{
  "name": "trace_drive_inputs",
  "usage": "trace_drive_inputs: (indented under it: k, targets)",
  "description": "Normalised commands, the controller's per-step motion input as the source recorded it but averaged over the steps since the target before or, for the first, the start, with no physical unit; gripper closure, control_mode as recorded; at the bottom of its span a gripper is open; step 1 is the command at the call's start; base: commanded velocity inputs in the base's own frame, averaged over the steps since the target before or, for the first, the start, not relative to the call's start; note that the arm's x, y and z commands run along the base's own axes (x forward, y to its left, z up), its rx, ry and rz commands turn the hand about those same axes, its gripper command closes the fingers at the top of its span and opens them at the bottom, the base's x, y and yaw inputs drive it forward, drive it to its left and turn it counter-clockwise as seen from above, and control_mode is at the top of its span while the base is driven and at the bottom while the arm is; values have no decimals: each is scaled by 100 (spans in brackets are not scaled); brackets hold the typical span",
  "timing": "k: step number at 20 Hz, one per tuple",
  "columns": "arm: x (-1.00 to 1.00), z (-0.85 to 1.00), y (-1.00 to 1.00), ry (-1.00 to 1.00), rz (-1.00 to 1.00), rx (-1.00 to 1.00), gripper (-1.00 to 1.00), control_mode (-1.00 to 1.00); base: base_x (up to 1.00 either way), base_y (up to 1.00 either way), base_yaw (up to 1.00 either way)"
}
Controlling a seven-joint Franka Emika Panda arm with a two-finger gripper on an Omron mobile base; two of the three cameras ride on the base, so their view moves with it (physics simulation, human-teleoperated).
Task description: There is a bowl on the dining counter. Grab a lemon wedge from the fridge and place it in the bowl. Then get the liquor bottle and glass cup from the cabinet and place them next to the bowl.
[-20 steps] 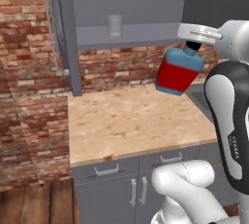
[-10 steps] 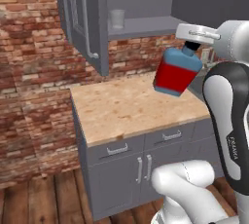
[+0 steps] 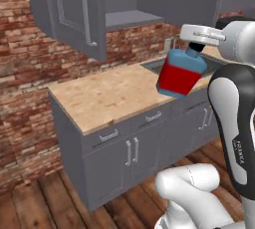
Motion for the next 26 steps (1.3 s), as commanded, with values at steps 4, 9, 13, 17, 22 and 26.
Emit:
trace_drive_inputs:
  k: [4, 9, 13, 17, 22, 26]
  targets:
    - [0, 0, 0, 0, 0, 0, 100, 100, -90, 41, -46]
    - [0, 0, 0, 0, 0, 0, 100, 100, -99, 33, -42]
    - [0, 0, 0, 0, 0, 0, 100, 100, -100, 14, -33]
    - [0, 0, 0, 0, 0, 0, 100, 100, -100, 3, -31]
    - [0, 0, 0, 0, 0, 0, 100, 100, -100, -5, -24]
    - [0, 0, 0, 0, 0, 0, 100, 100, -100, -39, -19]
